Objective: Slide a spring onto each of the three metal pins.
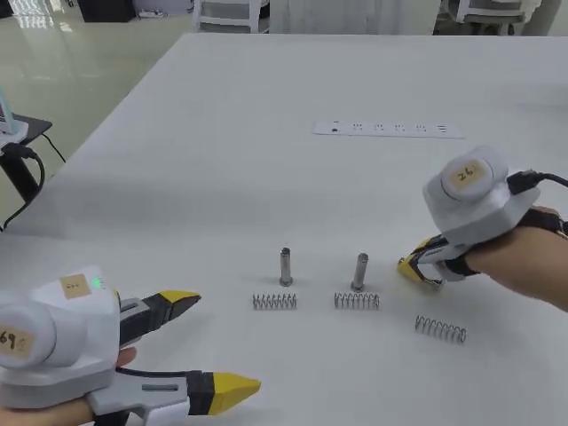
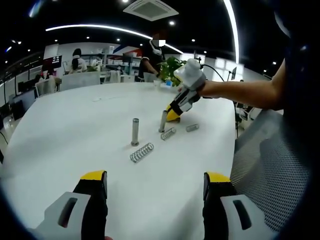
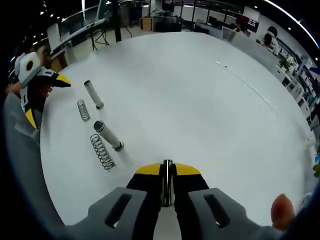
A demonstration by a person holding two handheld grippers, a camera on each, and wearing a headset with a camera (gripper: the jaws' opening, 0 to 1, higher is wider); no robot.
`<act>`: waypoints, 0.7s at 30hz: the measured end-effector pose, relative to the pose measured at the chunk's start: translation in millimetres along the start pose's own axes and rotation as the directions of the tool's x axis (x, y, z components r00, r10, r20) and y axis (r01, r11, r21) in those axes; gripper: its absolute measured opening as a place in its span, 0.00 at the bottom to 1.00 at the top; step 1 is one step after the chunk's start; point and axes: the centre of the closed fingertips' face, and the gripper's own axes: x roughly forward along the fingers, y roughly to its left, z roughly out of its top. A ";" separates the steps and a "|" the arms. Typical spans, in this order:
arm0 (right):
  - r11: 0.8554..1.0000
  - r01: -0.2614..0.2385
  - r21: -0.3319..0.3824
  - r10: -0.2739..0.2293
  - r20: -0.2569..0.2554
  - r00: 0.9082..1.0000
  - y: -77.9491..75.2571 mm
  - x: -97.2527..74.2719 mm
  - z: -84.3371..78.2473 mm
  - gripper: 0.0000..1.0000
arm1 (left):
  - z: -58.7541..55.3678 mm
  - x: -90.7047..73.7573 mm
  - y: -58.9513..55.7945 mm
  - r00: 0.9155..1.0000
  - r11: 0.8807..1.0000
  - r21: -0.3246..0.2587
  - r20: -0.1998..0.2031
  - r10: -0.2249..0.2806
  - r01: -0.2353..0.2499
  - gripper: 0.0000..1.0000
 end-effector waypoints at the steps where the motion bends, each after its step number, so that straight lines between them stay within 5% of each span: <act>1: 1.000 0.000 0.001 0.000 -0.001 1.000 0.5 -0.3 -0.5 0.06 | -0.2 -0.2 0.1 1.000 1.000 0.000 -0.001 0.000 0.000 0.75; 21: 0.999 0.027 0.017 -0.028 0.033 0.999 2.1 -25.1 7.7 0.06 | 6.2 -2.2 -1.0 1.000 1.000 0.019 0.013 -0.005 0.005 0.75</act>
